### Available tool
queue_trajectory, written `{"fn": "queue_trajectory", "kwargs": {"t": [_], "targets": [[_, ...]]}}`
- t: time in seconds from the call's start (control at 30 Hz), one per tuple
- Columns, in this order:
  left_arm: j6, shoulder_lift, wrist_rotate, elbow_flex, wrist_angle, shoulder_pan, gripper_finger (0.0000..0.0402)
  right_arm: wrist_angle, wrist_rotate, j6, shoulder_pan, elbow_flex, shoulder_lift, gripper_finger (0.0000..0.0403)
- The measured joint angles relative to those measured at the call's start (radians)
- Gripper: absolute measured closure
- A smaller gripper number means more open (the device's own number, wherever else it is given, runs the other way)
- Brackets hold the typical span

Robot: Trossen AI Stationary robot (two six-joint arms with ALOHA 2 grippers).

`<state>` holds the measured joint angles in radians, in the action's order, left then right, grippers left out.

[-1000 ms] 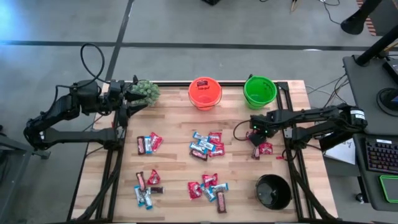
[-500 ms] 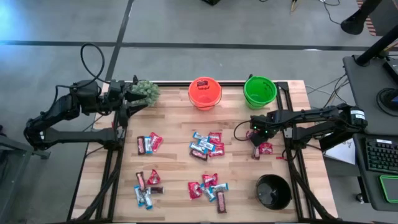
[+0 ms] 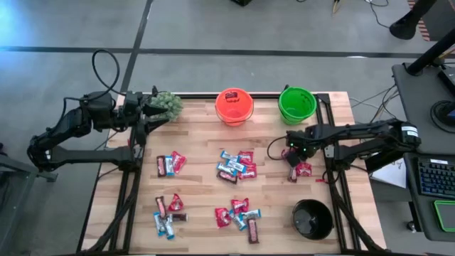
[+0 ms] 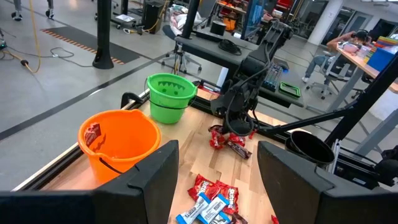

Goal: Organize candy in baskets
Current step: Put the brown chocolate bar into the black bucket

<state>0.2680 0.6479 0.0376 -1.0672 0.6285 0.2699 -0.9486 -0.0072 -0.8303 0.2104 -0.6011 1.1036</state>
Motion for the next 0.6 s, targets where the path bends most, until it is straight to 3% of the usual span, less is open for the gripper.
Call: {"fn": "queue_trajectory", "kwargs": {"t": [0.6], "targets": [[0.0, -0.014, 0.0, 0.0, 0.0, 0.0, 0.02, -0.333, 0.005, -0.025, 0.0, -0.288, -0.136, 0.039]]}}
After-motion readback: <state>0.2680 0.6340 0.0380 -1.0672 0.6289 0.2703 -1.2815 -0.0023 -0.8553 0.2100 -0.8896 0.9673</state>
